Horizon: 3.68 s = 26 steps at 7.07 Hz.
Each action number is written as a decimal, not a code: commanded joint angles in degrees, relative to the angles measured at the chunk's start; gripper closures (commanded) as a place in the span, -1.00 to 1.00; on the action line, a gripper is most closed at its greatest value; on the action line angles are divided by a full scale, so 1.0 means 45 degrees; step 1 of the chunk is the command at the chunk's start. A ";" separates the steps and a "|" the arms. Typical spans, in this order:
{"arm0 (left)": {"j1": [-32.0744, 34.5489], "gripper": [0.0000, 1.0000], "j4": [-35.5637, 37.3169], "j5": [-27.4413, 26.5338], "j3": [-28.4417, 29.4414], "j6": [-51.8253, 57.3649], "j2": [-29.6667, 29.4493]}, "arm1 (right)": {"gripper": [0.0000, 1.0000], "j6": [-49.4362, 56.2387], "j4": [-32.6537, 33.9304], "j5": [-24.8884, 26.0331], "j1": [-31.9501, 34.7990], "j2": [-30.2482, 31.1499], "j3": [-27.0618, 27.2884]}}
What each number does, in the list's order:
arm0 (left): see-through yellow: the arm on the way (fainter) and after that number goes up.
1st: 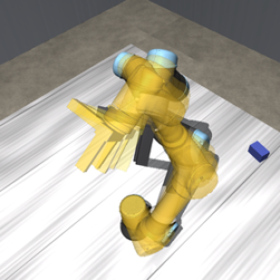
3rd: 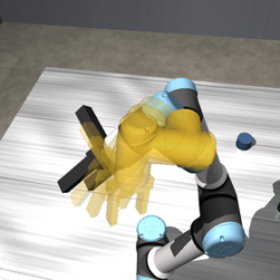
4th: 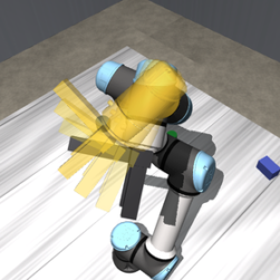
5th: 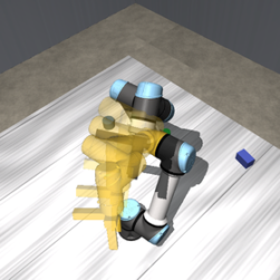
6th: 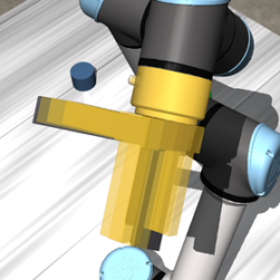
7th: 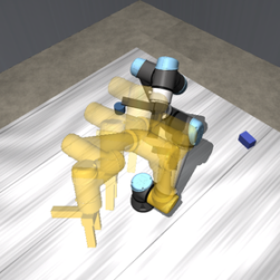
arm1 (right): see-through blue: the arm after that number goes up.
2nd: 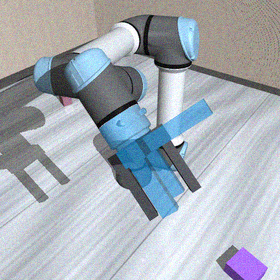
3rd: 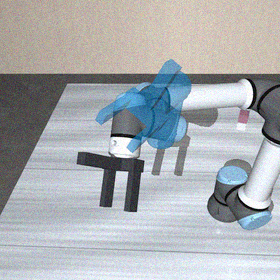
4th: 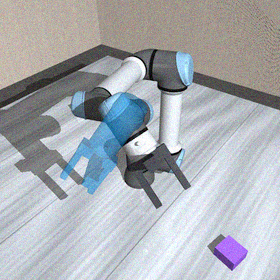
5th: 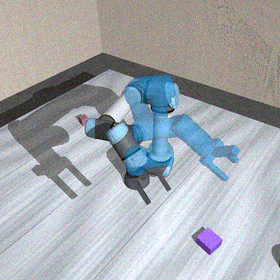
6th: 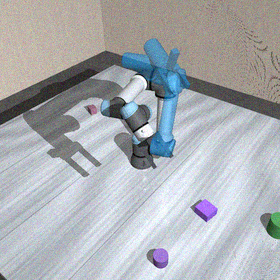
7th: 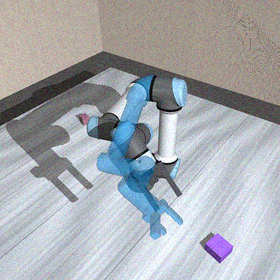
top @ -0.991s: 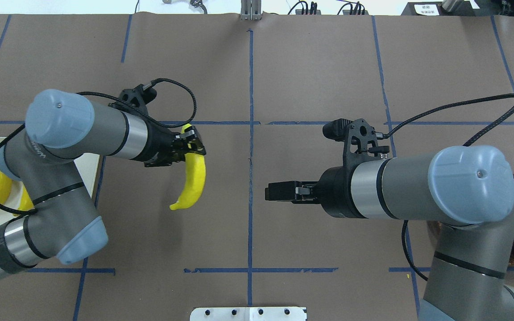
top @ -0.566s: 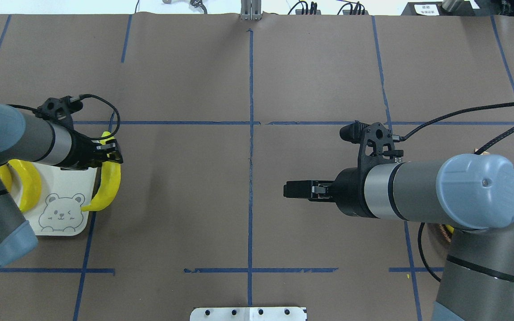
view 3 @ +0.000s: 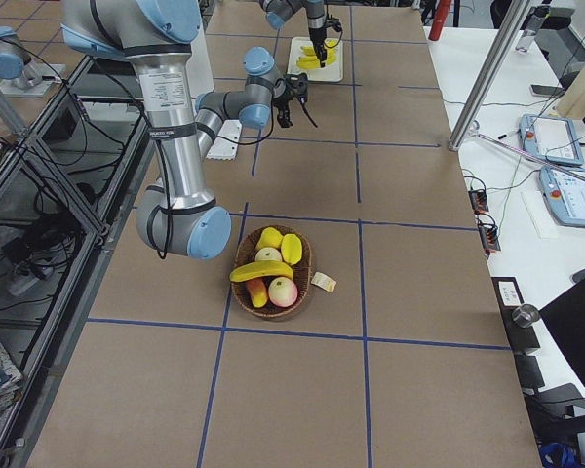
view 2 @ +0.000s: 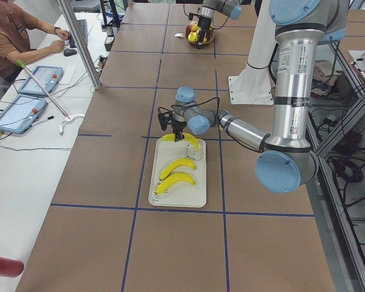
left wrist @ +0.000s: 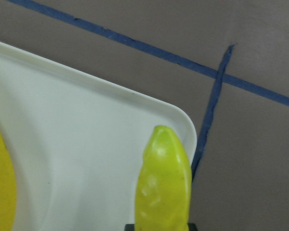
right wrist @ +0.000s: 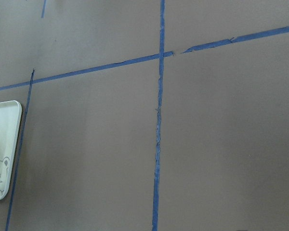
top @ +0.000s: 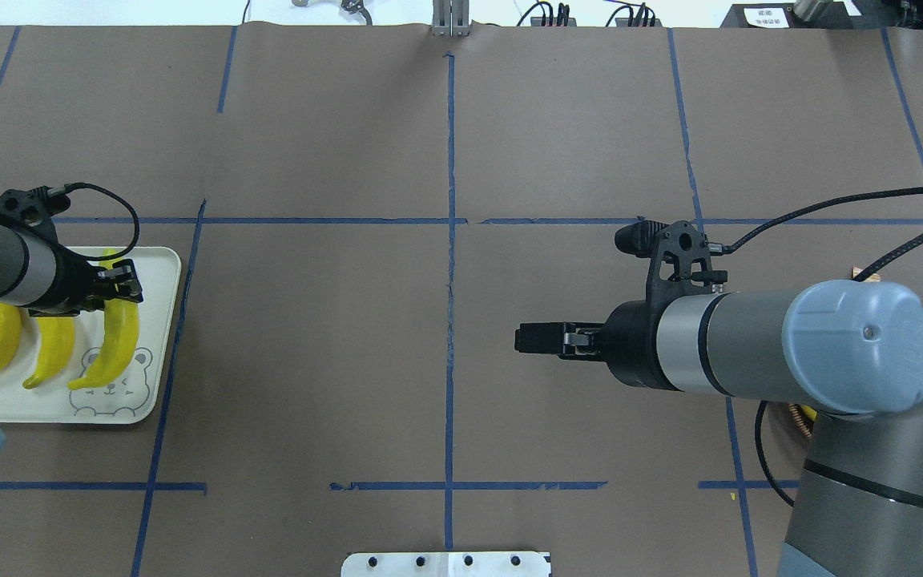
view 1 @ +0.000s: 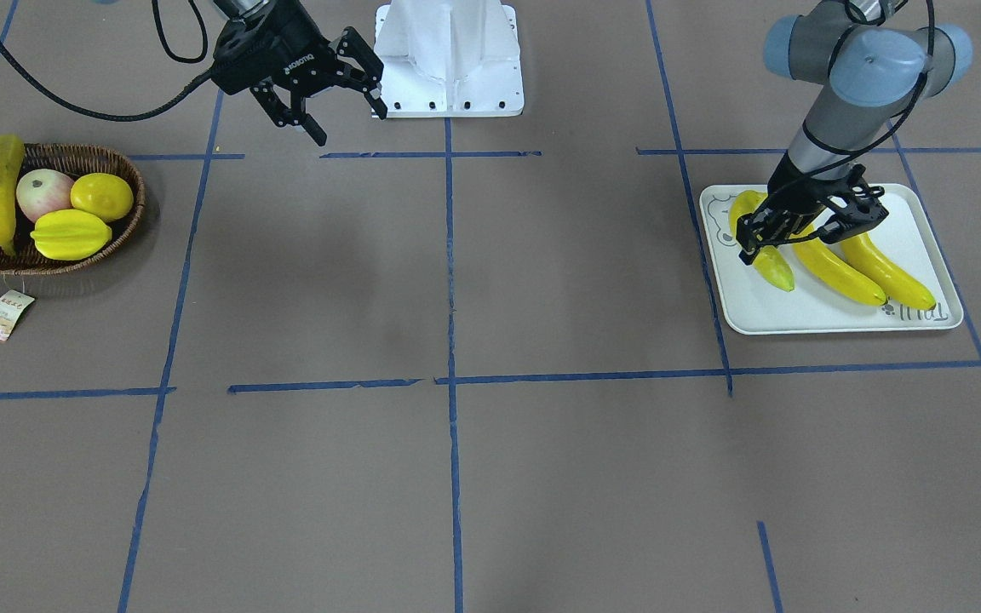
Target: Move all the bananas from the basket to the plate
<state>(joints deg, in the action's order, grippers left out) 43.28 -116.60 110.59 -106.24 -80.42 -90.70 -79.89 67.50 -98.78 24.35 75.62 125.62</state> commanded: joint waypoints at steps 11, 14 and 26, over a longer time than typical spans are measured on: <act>0.1768 -0.99 -0.0027 0.2203 -0.0805 0.2150 0.0019 | -1.00 0.2601 -0.0136 -0.0623 0.2687 0.7271 0.1791; 0.1729 -0.99 -0.0008 0.2222 -0.0805 0.2111 -0.0274 | -1.00 0.5931 -0.4175 -0.2829 0.4545 0.9730 -0.0148; 0.1475 -0.99 -0.0027 0.2203 -0.0786 0.1114 -0.0861 | -0.96 0.6016 -0.7539 -0.3284 0.3849 1.1067 -0.3463</act>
<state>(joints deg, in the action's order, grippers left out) 49.93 -116.72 120.49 -109.80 -75.41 -94.59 -52.79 33.57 -113.58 43.08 125.64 110.14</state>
